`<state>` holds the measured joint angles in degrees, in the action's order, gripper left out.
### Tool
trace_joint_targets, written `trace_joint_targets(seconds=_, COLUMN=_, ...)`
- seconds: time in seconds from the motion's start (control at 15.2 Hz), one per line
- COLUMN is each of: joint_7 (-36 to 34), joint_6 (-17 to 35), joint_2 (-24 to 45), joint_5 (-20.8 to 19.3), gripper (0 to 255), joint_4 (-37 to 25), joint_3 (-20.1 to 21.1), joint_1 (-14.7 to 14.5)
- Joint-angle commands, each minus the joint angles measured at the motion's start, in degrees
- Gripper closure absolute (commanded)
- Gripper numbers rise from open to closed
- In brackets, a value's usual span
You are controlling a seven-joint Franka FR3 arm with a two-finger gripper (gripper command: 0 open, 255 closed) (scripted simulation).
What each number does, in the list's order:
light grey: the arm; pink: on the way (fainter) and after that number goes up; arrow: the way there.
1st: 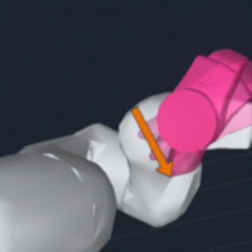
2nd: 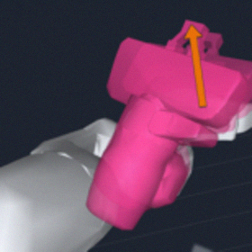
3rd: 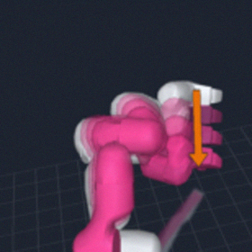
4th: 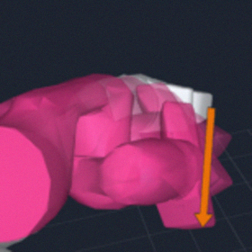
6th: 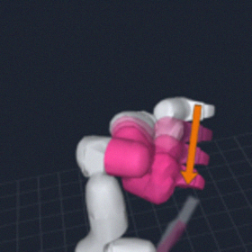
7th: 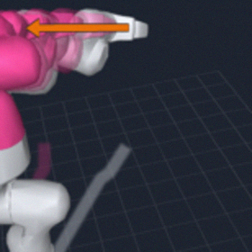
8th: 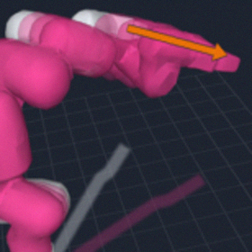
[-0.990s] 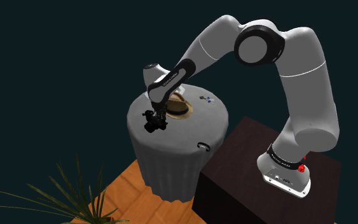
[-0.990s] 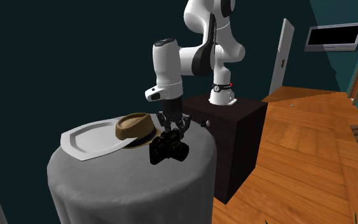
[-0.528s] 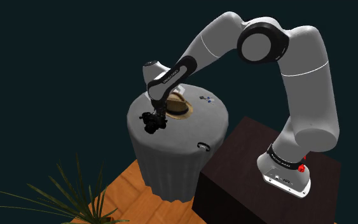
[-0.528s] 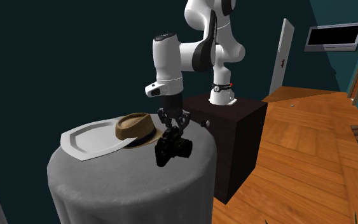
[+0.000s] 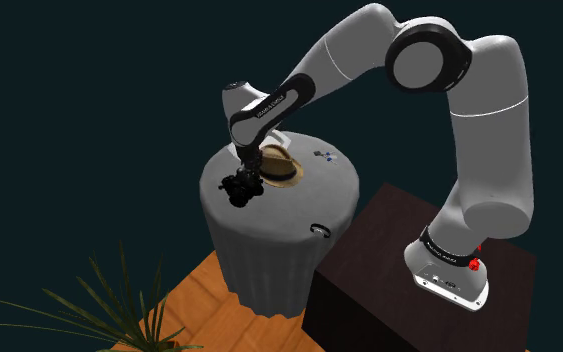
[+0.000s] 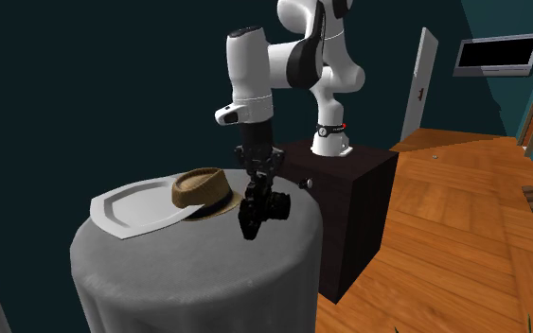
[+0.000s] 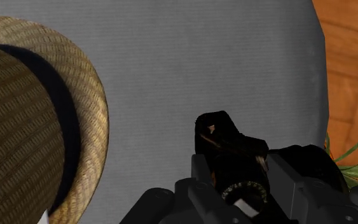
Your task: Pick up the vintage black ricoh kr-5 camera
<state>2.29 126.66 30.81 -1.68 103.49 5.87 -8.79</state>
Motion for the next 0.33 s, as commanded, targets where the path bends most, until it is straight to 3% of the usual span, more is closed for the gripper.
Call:
trace_joint_targets(seconds=0.0, joint_7=0.13, joint_6=-1.2, joint_2=-1.1, joint_5=0.12, gripper=255, joint_4=-0.11, joint_3=0.05, joint_1=0.12)
trace_joint_targets(seconds=0.26, joint_7=0.17, joint_6=-2.43, joint_2=-2.13, joint_5=0.22, gripper=255, joint_4=-0.31, joint_3=0.12, joint_1=0.17)
